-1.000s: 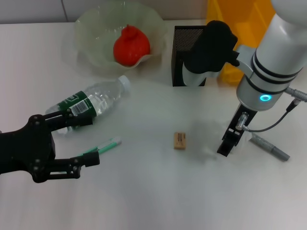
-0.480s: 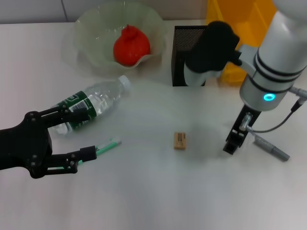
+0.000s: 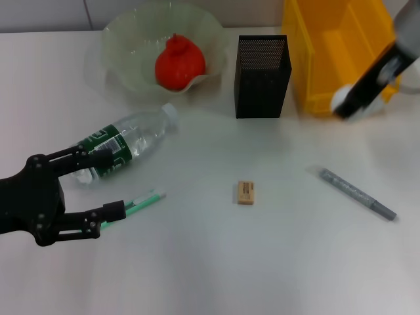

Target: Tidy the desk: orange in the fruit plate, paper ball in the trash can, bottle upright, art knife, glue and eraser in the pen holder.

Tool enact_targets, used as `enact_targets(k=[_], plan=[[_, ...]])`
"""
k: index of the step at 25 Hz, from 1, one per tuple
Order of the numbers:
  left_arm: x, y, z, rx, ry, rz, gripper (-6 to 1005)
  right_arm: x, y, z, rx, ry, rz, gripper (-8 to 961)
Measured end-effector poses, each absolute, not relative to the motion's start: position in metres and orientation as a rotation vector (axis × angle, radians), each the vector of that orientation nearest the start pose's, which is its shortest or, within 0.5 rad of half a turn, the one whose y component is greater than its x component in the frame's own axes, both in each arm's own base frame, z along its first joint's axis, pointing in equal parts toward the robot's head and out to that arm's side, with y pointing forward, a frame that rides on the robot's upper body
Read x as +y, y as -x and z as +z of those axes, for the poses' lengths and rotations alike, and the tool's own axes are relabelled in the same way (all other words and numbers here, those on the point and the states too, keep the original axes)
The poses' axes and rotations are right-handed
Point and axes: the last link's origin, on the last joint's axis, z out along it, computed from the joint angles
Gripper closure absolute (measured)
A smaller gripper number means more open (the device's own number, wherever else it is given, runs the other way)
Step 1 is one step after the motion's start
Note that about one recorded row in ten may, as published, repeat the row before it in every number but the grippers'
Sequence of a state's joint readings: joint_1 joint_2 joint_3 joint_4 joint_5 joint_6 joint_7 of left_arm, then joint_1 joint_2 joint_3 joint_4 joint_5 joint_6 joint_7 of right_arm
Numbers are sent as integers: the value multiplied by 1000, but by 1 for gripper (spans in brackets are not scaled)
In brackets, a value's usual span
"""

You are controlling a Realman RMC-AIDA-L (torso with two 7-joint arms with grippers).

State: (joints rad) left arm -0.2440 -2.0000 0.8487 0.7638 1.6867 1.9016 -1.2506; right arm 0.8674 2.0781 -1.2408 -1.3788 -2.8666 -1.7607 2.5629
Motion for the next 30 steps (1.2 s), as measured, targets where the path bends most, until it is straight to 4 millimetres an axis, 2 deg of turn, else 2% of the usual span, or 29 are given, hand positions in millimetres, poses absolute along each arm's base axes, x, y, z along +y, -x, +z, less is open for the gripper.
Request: enact_targets(k=[4, 8, 9, 16, 19, 24, 30], plan=[[238, 289, 48, -432, 2751, -1010, 148, 411, -135, 77, 759, 2343, -499, 413], [238, 291, 50, -445, 2735, -1013, 151, 420, -147, 83, 736, 2286, -431, 413], [239, 292, 51, -447, 2727, -1012, 152, 425, -156, 83, 723, 2252, -393, 413], [242, 292, 54, -457, 2710, -1017, 157, 442, -177, 72, 707, 2193, -250, 413], [243, 291, 55, -462, 2707, -1019, 160, 447, -185, 64, 705, 2197, -189, 374], [246, 290, 57, -460, 2698, -1023, 164, 449, -193, 59, 703, 2194, -193, 287], [250, 288, 57, -450, 2696, -1020, 169, 444, -193, 59, 712, 2216, -211, 183]])
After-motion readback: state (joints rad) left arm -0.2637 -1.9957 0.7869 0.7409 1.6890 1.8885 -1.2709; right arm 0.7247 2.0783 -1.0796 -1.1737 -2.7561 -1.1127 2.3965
